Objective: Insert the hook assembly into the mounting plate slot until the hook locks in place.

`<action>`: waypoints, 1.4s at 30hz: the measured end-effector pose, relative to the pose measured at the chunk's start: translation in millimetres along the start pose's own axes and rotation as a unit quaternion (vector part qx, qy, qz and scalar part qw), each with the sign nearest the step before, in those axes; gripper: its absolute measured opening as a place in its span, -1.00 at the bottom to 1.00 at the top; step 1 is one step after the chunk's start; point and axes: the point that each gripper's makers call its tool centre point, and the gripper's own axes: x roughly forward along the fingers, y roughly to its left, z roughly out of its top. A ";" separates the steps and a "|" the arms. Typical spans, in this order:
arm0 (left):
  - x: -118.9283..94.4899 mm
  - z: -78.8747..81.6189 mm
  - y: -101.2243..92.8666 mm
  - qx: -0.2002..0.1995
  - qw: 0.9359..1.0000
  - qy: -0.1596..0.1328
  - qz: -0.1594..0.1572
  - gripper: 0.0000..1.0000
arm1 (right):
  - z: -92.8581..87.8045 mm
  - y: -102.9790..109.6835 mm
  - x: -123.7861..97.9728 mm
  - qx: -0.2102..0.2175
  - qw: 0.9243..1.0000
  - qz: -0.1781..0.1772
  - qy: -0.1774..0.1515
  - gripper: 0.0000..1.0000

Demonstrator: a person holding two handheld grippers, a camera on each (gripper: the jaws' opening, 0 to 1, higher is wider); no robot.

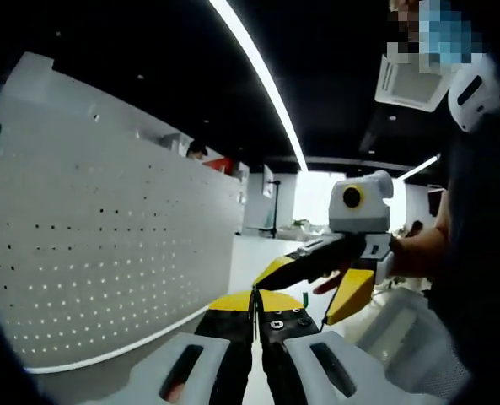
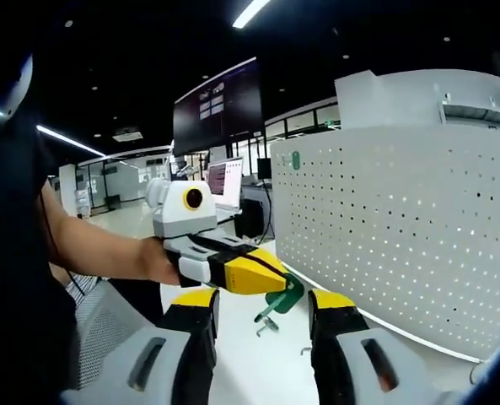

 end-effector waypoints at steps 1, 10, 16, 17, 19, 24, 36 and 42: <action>0.3 0.0 -0.2 -0.001 1.000 0.000 -0.001 -0.97 | 0.7 1.0 0.6 -0.001 1.000 0.000 -0.001 -0.18; 4.9 2.9 -1.5 0.006 1.000 -0.005 0.004 -0.98 | -1.1 -5.7 5.4 0.008 1.000 -0.028 0.003 -0.08; 5.0 5.6 1.2 0.005 1.000 -0.013 0.015 -0.98 | -0.6 -3.4 8.3 0.033 0.999 -0.030 -0.003 -0.02; 5.4 4.7 1.0 0.006 1.000 -0.012 0.015 -0.98 | -0.9 -2.5 9.1 0.032 0.999 -0.030 -0.001 -0.02; 6.4 3.4 0.8 0.008 1.000 -0.012 0.019 -0.98 | 0.2 -0.7 10.7 0.029 0.999 -0.031 -0.002 0.04; 4.9 3.3 1.8 0.005 1.000 -0.012 0.021 -0.98 | 0.1 -0.6 10.8 0.029 0.999 -0.034 0.000 0.04; 4.2 2.2 0.6 0.011 1.000 -0.001 0.019 -0.98 | 0.6 7.6 12.6 -0.015 0.999 -0.033 0.010 0.20; 3.2 2.2 -0.6 0.014 1.000 0.001 0.017 -0.98 | 2.0 8.2 10.7 -0.012 0.999 -0.030 0.007 0.19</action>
